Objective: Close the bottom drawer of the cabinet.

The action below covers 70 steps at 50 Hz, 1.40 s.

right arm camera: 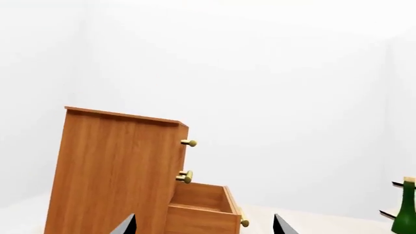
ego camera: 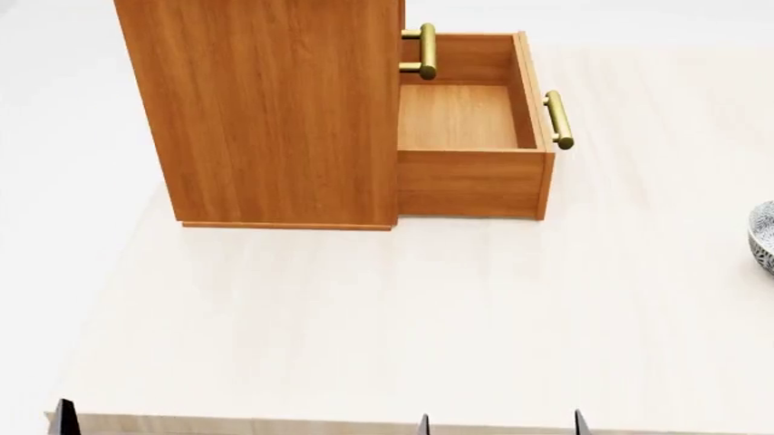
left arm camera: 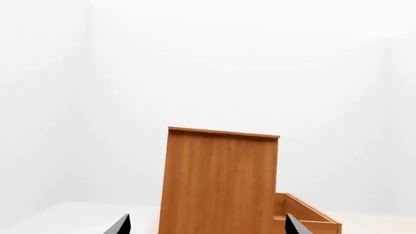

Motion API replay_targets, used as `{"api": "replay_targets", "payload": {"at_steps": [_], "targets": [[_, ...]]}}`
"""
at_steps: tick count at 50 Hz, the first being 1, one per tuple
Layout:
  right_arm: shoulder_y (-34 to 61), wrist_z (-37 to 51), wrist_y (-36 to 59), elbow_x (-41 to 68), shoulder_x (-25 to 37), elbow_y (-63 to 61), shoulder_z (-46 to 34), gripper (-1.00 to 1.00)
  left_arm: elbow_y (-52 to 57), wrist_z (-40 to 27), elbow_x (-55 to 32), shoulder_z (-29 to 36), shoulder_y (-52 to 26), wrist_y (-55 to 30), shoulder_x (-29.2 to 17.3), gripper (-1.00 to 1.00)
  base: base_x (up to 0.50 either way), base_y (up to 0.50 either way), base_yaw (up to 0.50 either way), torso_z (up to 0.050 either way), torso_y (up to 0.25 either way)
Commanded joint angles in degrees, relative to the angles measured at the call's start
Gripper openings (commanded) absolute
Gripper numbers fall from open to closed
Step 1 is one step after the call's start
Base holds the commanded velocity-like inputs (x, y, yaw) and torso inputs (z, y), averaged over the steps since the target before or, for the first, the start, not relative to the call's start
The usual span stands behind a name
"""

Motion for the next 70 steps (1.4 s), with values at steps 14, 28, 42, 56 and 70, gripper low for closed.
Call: {"api": "replay_targets", "payload": {"at_steps": [14,28,42,56,70], "targets": [[-0.41,-1.08,-2.39,1.80,-0.47,1.37,1.94,1.00,-2.86,0.25,2.44,-0.70,0.67,4.41,1.45,1.00,0.01,0.00,0.00,0.000,0.000],[-1.60,-1.06,-3.88,3.09,0.37,0.24,2.06,1.00,-2.96,0.27,1.95,-0.23,0.35,4.01,1.06,1.00,0.34,0.00,0.00,0.000,0.000],[-1.43,-0.51,-4.41,4.26,0.57,0.43,2.86,1.00,-3.19,0.06,1.80,-0.01,-0.08,3.89,0.84,1.00,0.50,0.00,0.00,0.000,0.000],[-1.00,-0.54,-3.98,5.70,0.94,0.49,3.28,1.00,-3.31,-0.09,1.26,0.21,-0.47,3.57,0.52,1.00,0.50,0.00,0.00,0.000,0.000],[-0.84,0.54,-3.20,5.50,0.99,0.27,4.12,1.00,-3.36,-0.43,1.37,0.41,-0.42,3.70,0.37,1.00,0.27,0.00,0.00,0.000,0.000]]}}
